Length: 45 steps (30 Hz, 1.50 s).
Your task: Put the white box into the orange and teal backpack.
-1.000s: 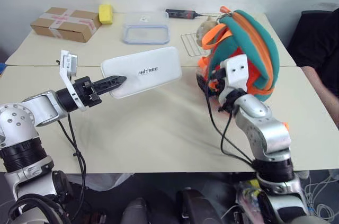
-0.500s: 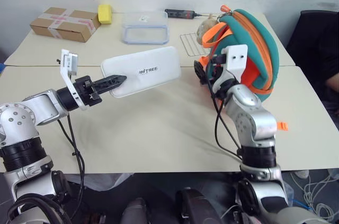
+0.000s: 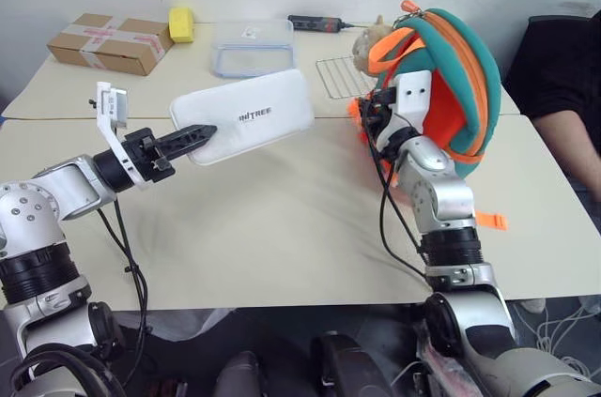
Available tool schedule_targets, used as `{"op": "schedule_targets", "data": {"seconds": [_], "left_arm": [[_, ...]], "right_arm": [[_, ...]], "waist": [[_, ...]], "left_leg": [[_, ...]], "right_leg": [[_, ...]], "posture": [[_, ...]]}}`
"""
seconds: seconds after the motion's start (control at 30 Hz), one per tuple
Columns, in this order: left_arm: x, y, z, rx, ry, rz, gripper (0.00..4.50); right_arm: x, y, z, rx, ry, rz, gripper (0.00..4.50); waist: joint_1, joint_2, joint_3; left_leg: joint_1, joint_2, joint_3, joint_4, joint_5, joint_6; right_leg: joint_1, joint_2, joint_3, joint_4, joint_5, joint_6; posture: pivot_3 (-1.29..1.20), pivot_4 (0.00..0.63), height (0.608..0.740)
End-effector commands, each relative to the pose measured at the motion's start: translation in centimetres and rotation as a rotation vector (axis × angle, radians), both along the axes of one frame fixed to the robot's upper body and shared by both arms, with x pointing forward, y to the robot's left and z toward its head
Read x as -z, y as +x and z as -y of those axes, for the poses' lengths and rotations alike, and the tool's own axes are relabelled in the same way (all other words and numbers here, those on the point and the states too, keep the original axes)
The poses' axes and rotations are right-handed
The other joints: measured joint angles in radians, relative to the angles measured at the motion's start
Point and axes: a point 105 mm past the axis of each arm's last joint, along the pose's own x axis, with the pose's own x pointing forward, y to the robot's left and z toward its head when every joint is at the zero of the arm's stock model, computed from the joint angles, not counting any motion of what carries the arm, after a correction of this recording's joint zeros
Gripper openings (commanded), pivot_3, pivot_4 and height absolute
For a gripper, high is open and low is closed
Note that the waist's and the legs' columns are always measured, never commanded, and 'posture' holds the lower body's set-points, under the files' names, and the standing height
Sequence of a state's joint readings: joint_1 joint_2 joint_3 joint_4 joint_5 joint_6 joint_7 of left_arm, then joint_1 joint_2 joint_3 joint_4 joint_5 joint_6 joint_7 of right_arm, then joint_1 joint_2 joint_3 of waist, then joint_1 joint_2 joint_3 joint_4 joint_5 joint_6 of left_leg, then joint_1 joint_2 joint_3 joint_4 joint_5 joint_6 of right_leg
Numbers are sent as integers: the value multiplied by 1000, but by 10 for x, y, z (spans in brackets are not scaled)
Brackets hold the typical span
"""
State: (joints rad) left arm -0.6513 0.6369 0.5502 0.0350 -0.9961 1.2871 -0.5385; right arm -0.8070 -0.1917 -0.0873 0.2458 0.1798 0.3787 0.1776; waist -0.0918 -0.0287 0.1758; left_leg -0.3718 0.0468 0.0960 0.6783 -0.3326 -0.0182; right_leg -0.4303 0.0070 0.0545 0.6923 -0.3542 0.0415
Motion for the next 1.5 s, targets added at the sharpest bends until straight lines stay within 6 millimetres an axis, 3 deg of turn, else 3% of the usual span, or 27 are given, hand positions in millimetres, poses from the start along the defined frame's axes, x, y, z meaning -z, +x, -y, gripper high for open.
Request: {"op": "schedule_targets", "data": {"seconds": [0.03, 0.07, 0.2, 0.33, 0.47, 0.57, 0.73, 0.83, 0.93, 1.03, 1.13, 1.37, 1.5], "left_arm": [[-19, -3, -9, -42, -4, 95, 1244], [-20, -2, -9, -42, -3, 97, 1244], [-27, -1, -9, -30, 8, 120, 1244], [-47, 1, -9, 5, 8, 172, 1244], [-69, -7, 0, 100, 6, 254, 1244], [-81, -19, 11, 206, 1, 323, 1244], [-90, -34, 42, 364, -15, 403, 1244], [-75, -36, 63, 423, 86, 417, 1244], [-65, -34, 65, 434, 148, 416, 1244], [-58, -18, 65, 378, 228, 452, 1244], [-62, -7, 72, 388, 319, 516, 1244], [-60, -3, 67, 484, 469, 556, 1244], [-48, -6, 71, 573, 580, 559, 1244]], "right_arm": [[-22, -10, 0, -115, 28, 61, 332], [-25, -17, -7, -213, 35, 52, 17], [-42, -61, -18, -578, 52, 27, 17], [-62, -115, -1, -849, -22, -12, 17], [-68, -165, 16, -1049, -143, -102, 17], [-71, -192, 23, -1146, -194, -148, 17], [-72, -212, 24, -1213, -178, -220, 17], [-69, -214, 29, -1196, -172, -256, 17], [-64, -208, 33, -1157, -165, -281, 17], [-59, -208, 36, -1150, -154, -304, 17], [-63, -214, 42, -1157, -147, -309, 17], [-69, -217, 50, -1157, -116, -309, 17], [-63, -216, 50, -1148, -115, -312, 17]], "waist": [[1, 0, 0], [2, 0, 0], [7, 0, 0], [14, 1, 1], [28, 2, 3], [27, 3, 3], [35, 2, 3], [39, 2, 3], [38, 2, 4], [38, 2, 4], [44, 2, 4], [55, 2, 4], [57, 2, 4]], "left_leg": [[0, 0, 0, 0, 0, 0], [0, 0, 0, 0, 0, 0], [0, 0, 0, -1, 0, 0], [-1, 0, -1, 0, 0, 1], [-1, 0, -2, 0, -1, 1], [-1, 0, -2, -1, -1, 1], [-1, 0, -2, 1, -1, 1], [-1, 0, -2, 2, -1, 2], [-1, 0, -2, 2, -1, 2], [-1, 0, -2, 2, -1, 2], [-1, 0, -2, 3, -1, 2], [-1, 0, -2, 3, -2, 4], [-2, 0, -2, 3, -2, 4]], "right_leg": [[0, 0, 0, 0, 0, 0], [0, 0, 0, 0, 0, 0], [0, 0, 0, 0, 0, 0], [0, 0, -1, -2, 0, 0], [1, -1, -2, -3, 0, 0], [1, 0, -2, -3, 0, 0], [2, 0, -2, -2, 0, 0], [3, 0, -2, -3, 0, 0], [2, 0, -1, -4, 0, 0], [2, 0, -1, -3, 0, 0], [3, 0, -1, -3, 0, 0], [3, 0, -1, -5, 0, 0], [3, 0, -1, -4, 0, 0]], "posture": [[0, 150, 740], [0, 150, 740], [0, 150, 740], [0, 150, 740], [0, 150, 740], [0, 150, 740], [0, 150, 740], [0, 150, 740], [0, 150, 740], [0, 150, 740], [0, 150, 740], [0, 150, 740], [0, 150, 740]]}}
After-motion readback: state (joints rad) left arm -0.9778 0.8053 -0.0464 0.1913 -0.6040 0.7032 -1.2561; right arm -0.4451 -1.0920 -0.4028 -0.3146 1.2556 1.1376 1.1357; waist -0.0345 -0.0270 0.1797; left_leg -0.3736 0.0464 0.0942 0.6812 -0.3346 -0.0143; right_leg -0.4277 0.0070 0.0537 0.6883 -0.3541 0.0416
